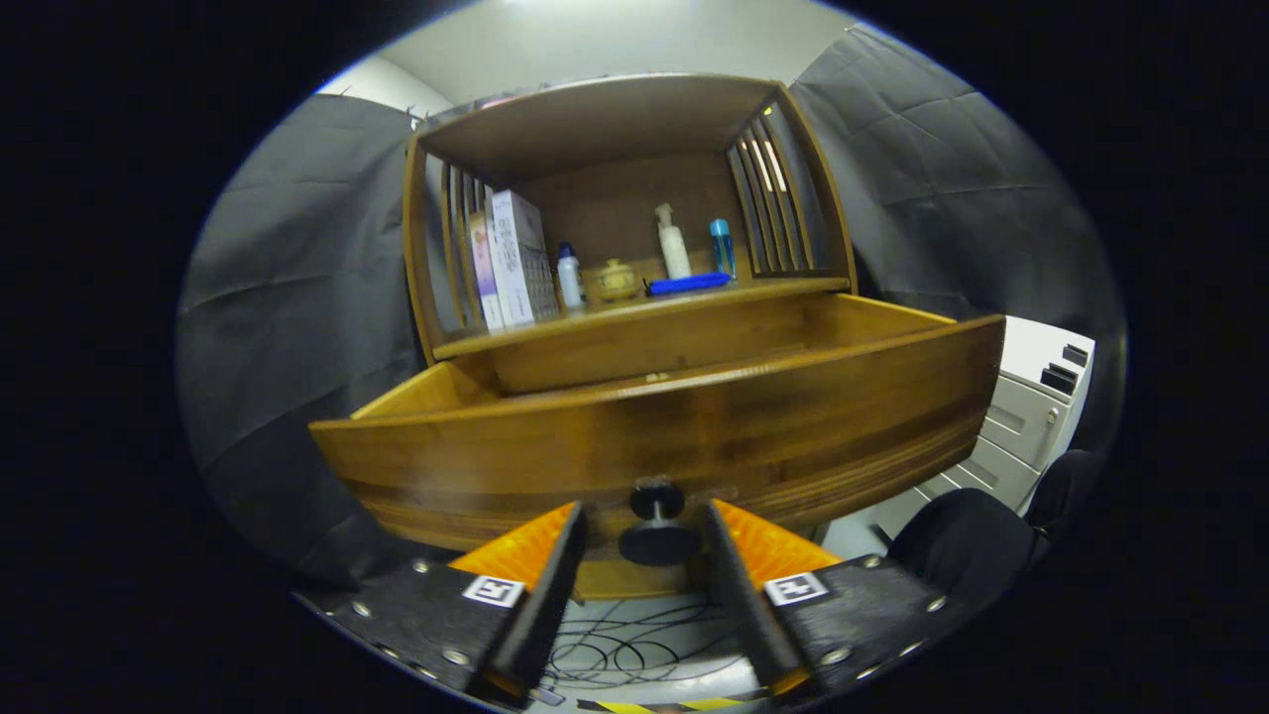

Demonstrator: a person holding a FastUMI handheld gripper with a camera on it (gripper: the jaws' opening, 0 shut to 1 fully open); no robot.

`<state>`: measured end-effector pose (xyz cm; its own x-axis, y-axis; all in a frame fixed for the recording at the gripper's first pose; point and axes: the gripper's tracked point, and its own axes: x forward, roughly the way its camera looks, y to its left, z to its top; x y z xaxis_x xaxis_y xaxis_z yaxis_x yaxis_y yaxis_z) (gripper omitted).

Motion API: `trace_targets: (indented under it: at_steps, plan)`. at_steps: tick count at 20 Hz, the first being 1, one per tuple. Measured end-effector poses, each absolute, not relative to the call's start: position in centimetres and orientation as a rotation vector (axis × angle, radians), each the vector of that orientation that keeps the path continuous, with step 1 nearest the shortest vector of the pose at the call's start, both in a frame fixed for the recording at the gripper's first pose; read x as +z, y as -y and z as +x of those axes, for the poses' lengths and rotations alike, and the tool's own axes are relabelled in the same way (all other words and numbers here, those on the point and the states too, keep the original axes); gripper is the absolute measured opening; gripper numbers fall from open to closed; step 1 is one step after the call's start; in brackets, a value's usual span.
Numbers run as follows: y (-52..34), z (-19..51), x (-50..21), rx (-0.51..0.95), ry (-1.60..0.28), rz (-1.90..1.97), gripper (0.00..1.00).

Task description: Pull open the drawer, take out the items inside it, and place them on the countertop above the cabinet.

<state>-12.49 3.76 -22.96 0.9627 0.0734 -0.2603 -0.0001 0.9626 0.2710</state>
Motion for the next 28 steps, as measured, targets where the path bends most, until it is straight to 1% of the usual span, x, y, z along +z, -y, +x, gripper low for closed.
trace_targets:
  at_steps: [5,8,10,13,18,24,28]
  plan:
    - [-2.6,-12.0,-17.8,0.033,-0.178,0.260,0.96]
    - [-1.4,-11.1,-14.5,0.008,-0.131,0.210,0.95]
    - [-1.3,-9.9,-13.2,0.008,-0.134,0.173,0.95]
    - [-1.5,-7.8,-11.9,0.012,-0.180,0.135,0.95]
    - [-0.5,-3.6,-10.4,-0.036,-0.279,0.101,0.96]
    - [0.1,0.7,-12.2,-0.110,-0.480,0.149,0.96]
    - [-0.4,2.2,-15.8,-0.125,-0.622,0.150,0.96]
